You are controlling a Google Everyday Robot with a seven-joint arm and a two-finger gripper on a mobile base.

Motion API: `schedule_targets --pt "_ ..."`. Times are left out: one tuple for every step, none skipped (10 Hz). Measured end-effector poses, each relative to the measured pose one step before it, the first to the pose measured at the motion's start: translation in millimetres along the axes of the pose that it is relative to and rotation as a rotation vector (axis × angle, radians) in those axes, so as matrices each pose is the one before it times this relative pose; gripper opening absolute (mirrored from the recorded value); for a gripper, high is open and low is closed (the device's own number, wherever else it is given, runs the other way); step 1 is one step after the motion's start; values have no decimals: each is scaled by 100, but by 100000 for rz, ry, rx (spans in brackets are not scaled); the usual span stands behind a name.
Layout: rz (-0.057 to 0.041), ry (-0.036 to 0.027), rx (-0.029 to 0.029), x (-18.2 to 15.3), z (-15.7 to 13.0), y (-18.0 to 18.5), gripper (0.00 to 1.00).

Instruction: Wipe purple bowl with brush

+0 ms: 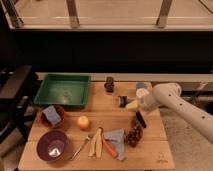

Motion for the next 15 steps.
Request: schedule_targets --pt "1126 -187 -1725 38 526 543 80" --pt "631 -422 -1278 91 525 177 80" --pt "607 -536 -732 16 393 170 80" --pt "1595 -927 -745 -24 551 554 80" --pt "1227 -987 -367 -83 462 400 80" --pt "710 -1019 -330 -80 426 174 80" --pt "441 -1584 -360 -126 573 -66 80" --pt "351 -1738 499 -40 617 -473 78" --pt "-280 -292 -55 -116 47 -1 73" --pt "23 92 -633 3 -297 373 62" --pt "141 -127 -475 -85 -257 343 50" --pt "-151 -576 -268 -172 -164 120 41" --pt "42 -164 187 -90 49 -62 31" --pt "-122 41 152 42 25 -171 20" --pt "149 -122 289 30 69 -98 11"
